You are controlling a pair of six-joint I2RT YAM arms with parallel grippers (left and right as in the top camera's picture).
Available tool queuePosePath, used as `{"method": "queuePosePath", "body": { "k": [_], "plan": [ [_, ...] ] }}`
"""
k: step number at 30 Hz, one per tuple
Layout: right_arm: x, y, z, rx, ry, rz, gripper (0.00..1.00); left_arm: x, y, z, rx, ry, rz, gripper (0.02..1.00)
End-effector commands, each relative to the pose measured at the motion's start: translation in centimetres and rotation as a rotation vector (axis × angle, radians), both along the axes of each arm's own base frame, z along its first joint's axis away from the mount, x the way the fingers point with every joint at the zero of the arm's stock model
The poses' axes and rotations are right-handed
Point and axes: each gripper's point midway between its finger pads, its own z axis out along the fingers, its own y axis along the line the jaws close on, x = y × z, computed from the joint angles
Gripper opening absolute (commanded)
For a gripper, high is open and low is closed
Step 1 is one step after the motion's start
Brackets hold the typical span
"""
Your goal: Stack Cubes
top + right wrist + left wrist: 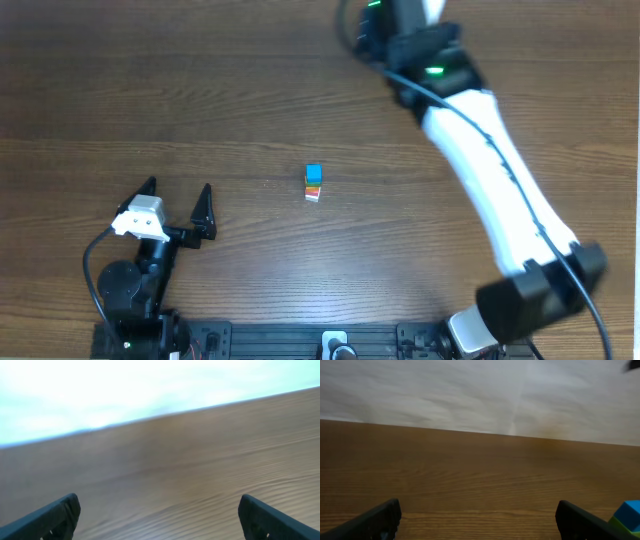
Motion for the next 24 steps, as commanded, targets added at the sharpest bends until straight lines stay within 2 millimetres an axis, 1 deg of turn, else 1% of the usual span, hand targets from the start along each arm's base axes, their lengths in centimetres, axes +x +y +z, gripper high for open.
{"method": "queuePosePath", "body": {
  "k": [1,3,5,7,9,13,18,20,24],
  "plan": [
    [-2.0,-3.8,5.4,-0.077,-0.085,0.02,0.991,0.0,-0.1,-0.1,0.015,-0.006,-0.009,1.0],
    [-3.2,-5.4,6.7,-0.078,-0.11,0.003,0.991,0.0,-0.1,-0.1,0.014,-0.006,-0.009,1.0],
    [-4.5,-6.8,7.3,-0.07,-0.136,-0.021,0.993,0.0,-0.1,-0.1,0.014,-0.006,-0.009,1.0],
    [-5.8,-7.9,7.6,-0.05,-0.176,-0.029,0.991,0.0,-0.1,-0.1,0.014,-0.006,-0.009,1.0],
    [-7.2,-8.8,7.3,-0.023,-0.218,-0.026,0.991,0.0,-0.1,-0.1,0.015,-0.006,-0.009,1.0],
    [-10.5,-10.2,6.0,0.037,-0.307,0.005,0.991,0.0,-0.1,-0.1,0.014,-0.006,-0.009,1.0],
    [-15.0,-12.0,3.4,0.06,-0.379,-0.004,0.993,0.0,-0.1,-0.1,0.014,-0.006,-0.009,1.0],
    [-16.5,-12.3,2.3,0.057,-0.385,-0.016,0.991,0.0,-0.1,-0.1,0.014,-0.006,-0.009,0.998],
    [-18.8,-12.4,0.4,0.057,-0.4,-0.019,0.991,0.0,-0.1,-0.1,0.015,-0.006,-0.009,0.998]
  ]
}}
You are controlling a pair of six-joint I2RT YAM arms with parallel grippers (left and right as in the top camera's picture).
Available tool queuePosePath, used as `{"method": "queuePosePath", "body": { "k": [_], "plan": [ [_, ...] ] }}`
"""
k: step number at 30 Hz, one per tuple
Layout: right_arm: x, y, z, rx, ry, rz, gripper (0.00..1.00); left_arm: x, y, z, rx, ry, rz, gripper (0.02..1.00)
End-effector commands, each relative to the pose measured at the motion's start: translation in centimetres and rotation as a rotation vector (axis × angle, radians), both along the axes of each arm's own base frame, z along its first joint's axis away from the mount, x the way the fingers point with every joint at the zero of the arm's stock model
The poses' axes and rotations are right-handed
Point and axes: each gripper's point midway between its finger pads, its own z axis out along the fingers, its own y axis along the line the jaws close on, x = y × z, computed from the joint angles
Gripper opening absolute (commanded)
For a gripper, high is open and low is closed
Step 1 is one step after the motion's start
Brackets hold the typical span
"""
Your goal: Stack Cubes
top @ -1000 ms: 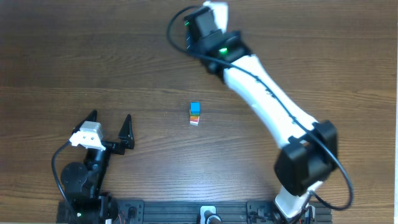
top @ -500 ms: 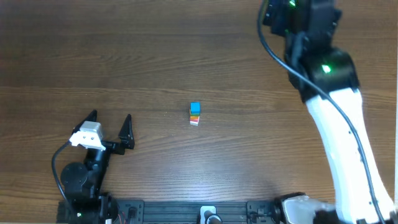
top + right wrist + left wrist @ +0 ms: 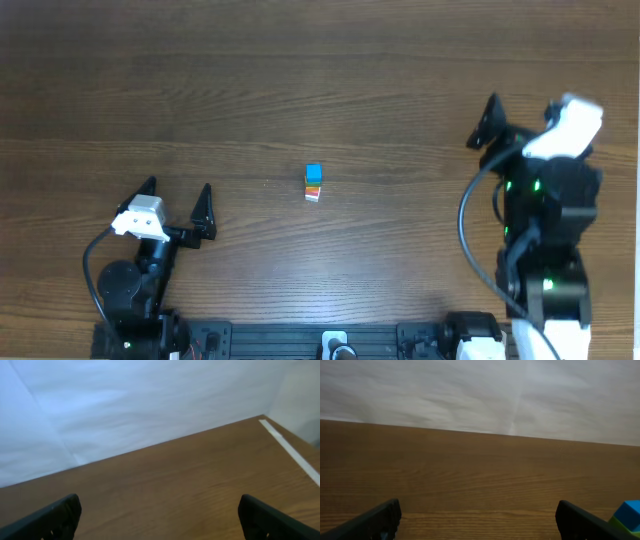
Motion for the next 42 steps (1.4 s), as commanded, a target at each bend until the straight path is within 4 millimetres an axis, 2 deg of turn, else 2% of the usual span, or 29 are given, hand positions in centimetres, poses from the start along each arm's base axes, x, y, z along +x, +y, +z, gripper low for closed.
{"method": "queuePosePath", "body": {
  "k": [1,11,21,29,42],
  "plan": [
    [-2.0,0.5,-2.2,0.003,-0.011,0.033,0.991,0.0,-0.1,-0.1,0.014,-0.006,-0.009,1.0],
    [-5.1,1.0,-7.7,-0.04,-0.013,0.067,0.993,0.0,-0.1,-0.1,0.015,-0.006,-0.009,1.0],
    [-6.1,1.5,-13.3,-0.035,0.018,0.087,0.993,0.0,-0.1,-0.1,0.014,-0.006,-0.009,1.0],
    [-5.6,2.3,-14.2,-0.036,-0.071,0.124,0.993,0.0,-0.1,-0.1,0.014,-0.006,-0.009,1.0],
    [-5.6,1.9,-15.7,-0.04,-0.131,0.111,0.993,0.0,-0.1,-0.1,0.014,-0.006,-0.009,1.0]
  ]
}}
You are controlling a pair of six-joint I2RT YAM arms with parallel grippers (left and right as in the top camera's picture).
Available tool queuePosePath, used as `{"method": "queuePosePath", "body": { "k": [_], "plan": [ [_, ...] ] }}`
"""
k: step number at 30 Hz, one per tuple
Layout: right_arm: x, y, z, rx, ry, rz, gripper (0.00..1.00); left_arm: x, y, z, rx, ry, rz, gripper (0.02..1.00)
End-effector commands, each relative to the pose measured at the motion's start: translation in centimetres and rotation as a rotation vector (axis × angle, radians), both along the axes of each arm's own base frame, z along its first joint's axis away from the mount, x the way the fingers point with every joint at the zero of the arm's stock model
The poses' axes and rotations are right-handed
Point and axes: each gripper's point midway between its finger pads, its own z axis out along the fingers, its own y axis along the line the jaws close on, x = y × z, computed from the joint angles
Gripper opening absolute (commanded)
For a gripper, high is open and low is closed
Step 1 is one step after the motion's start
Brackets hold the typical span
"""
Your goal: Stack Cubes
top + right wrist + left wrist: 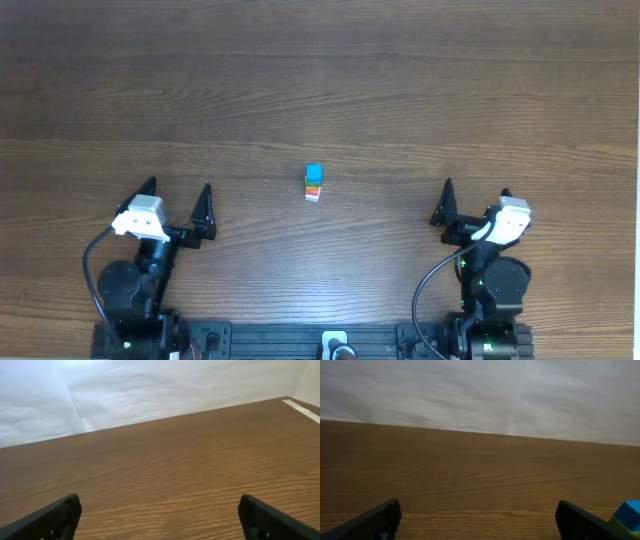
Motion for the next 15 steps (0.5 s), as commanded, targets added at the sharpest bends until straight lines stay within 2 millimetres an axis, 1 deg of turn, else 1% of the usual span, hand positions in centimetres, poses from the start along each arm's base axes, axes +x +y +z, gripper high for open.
{"method": "queuePosePath", "body": {
  "k": [1,15],
  "plan": [
    [0.03,0.21,-0.4,-0.001,-0.013,0.016,0.993,-0.03,-0.11,-0.08,0.014,-0.006,-0.009,1.0],
    [0.06,0.53,-0.39,0.0,-0.014,0.029,0.993,-0.03,-0.11,-0.07,0.015,-0.006,-0.009,1.0]
  ]
}}
